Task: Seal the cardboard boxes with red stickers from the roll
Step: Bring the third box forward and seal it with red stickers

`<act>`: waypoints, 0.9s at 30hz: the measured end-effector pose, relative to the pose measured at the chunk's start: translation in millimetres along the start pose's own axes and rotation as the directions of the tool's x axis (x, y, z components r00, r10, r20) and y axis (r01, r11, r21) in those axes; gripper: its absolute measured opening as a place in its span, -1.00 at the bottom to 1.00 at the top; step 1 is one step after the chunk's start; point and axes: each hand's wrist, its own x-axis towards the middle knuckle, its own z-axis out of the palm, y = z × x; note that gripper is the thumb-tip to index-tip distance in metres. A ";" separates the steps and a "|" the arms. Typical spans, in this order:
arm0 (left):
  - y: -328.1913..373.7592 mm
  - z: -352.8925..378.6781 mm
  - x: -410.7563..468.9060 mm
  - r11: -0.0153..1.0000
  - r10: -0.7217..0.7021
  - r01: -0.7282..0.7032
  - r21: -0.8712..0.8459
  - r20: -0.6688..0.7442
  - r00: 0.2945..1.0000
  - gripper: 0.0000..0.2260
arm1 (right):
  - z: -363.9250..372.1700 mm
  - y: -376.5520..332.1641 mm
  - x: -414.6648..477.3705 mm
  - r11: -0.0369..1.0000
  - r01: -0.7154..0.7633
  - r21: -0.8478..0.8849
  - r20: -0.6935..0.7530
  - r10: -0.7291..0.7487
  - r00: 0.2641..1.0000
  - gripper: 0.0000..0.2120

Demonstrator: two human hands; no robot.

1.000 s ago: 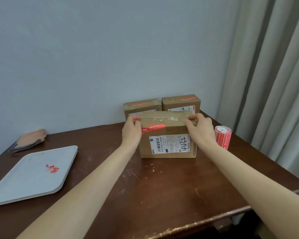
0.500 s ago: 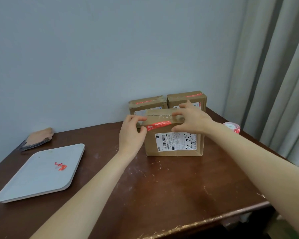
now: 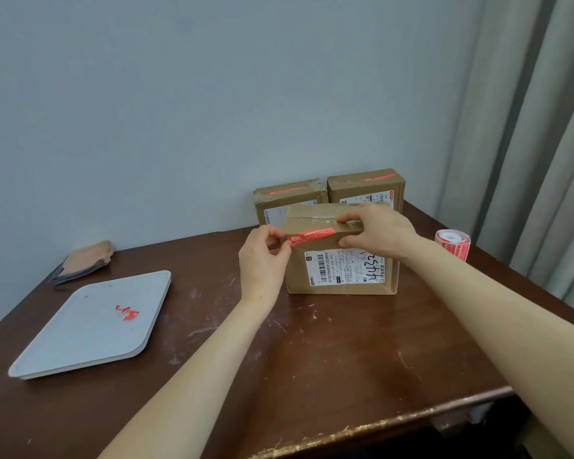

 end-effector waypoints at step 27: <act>6.7 -8.9 11.5 0.982 0.035 -0.055 0.183 0.110 0.993 -0.92 | 2.0 2.6 -0.4 1.000 0.005 -0.017 0.004 -0.005 1.000 -0.52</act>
